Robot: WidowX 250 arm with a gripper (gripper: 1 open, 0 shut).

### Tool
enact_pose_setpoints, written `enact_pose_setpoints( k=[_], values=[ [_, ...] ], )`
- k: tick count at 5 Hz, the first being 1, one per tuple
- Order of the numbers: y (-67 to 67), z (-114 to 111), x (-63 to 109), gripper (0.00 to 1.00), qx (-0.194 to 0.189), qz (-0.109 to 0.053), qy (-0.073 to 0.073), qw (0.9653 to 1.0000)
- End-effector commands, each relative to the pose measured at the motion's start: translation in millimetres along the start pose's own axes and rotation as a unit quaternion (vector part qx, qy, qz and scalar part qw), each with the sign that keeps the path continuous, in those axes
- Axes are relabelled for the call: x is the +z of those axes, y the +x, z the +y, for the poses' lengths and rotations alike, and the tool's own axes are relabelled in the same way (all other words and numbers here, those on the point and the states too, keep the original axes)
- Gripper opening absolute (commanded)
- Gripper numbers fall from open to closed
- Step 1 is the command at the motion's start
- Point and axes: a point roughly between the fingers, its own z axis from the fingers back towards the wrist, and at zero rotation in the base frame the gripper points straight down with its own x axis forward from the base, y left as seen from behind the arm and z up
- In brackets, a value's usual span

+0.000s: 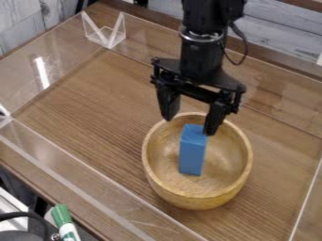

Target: Remove the blue block from inside the brown bowl and put it on the table

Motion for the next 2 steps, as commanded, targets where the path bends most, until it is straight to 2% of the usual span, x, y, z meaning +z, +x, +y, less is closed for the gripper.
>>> enact_pose_setpoints(
  k=[1,2],
  values=[
    [0.4,-7.3,12.0,1.0,-0.005,-0.034,-0.01,0.9994],
    [-2.0,-10.5,8.1,1.0,-0.008,-0.033,-0.012,0.9994]
  ],
)
